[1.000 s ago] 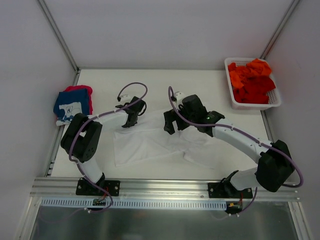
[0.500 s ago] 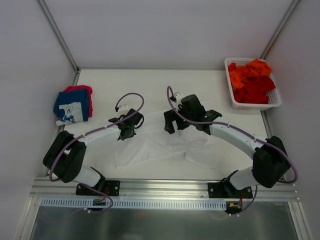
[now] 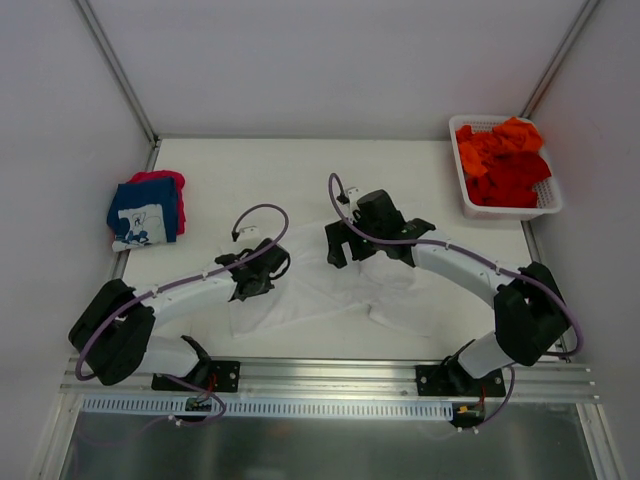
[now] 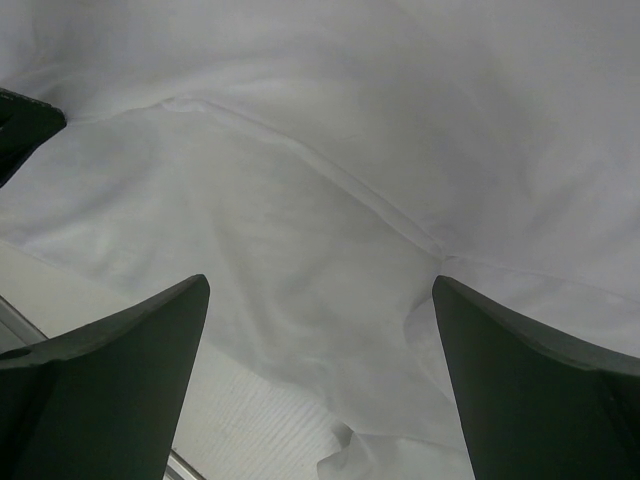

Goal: Fold and stack the t-shirts
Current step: Fold the tshirt

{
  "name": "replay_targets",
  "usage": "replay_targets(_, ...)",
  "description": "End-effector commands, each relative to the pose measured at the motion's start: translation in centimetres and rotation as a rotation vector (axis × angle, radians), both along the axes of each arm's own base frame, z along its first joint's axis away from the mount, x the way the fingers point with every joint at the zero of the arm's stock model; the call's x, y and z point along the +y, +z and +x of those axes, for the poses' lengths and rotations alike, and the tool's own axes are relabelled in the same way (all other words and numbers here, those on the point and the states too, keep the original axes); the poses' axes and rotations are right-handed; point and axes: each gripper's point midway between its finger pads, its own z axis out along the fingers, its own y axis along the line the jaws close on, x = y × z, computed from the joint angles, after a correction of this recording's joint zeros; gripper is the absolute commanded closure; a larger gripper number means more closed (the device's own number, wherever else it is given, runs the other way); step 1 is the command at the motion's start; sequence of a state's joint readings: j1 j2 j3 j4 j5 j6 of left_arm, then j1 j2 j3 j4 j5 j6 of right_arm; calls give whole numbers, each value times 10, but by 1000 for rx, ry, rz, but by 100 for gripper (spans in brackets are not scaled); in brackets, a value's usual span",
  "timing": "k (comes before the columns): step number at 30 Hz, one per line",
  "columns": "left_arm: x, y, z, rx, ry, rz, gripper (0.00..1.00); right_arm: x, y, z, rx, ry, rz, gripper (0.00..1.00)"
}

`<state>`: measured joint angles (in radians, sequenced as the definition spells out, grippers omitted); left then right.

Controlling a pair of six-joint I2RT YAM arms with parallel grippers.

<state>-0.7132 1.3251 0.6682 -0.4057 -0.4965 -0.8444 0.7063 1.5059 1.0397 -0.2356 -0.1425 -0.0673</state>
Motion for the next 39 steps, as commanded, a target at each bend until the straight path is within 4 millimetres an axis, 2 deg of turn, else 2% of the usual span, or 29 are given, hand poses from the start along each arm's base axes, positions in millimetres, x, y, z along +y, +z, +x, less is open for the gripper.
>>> replay_targets(1,-7,3,-13,-7,15,-38,90,11,19,17,-45,-17,61,0)
replay_targets(6,-18,16,-14,-43,-11,-49,91,13,15,27,-37,-37,64,1)
replay_targets(9,-16,38,0,-109,-10,-15,89,14,11,37,-28,-55,63,0)
replay_targets(10,-22,52,10,-140,-12,-21,88,15,11,40,-28,-56,61,0)
replay_targets(13,-21,73,29,-185,-2,14,87,14,10,54,-18,-83,65,2)
replay_targets(15,-10,77,41,-190,38,39,87,9,9,64,-16,-109,65,4)
replay_targets(18,5,66,54,-136,91,55,87,-3,3,81,12,-161,50,20)
replay_targets(19,8,56,55,-108,99,71,88,-7,0,88,19,-177,43,34)
replay_targets(20,10,52,54,-94,107,80,88,-9,-1,91,21,-181,32,44)
replay_targets(21,12,45,53,-75,110,87,89,-17,-6,92,33,-200,-6,60)
replay_targets(22,12,40,49,-58,109,89,89,-21,-6,96,34,-216,-25,92)
replay_targets(23,11,36,46,-48,118,76,89,-28,-13,95,50,-235,-60,99)
replay_targets(27,12,26,28,-9,123,25,90,-43,-25,88,74,-274,-89,100)
replay_targets(31,24,16,15,6,137,47,90,-58,-34,84,85,-308,-122,99)
replay_targets(39,32,5,23,36,160,138,89,-63,-57,80,164,-319,-174,100)
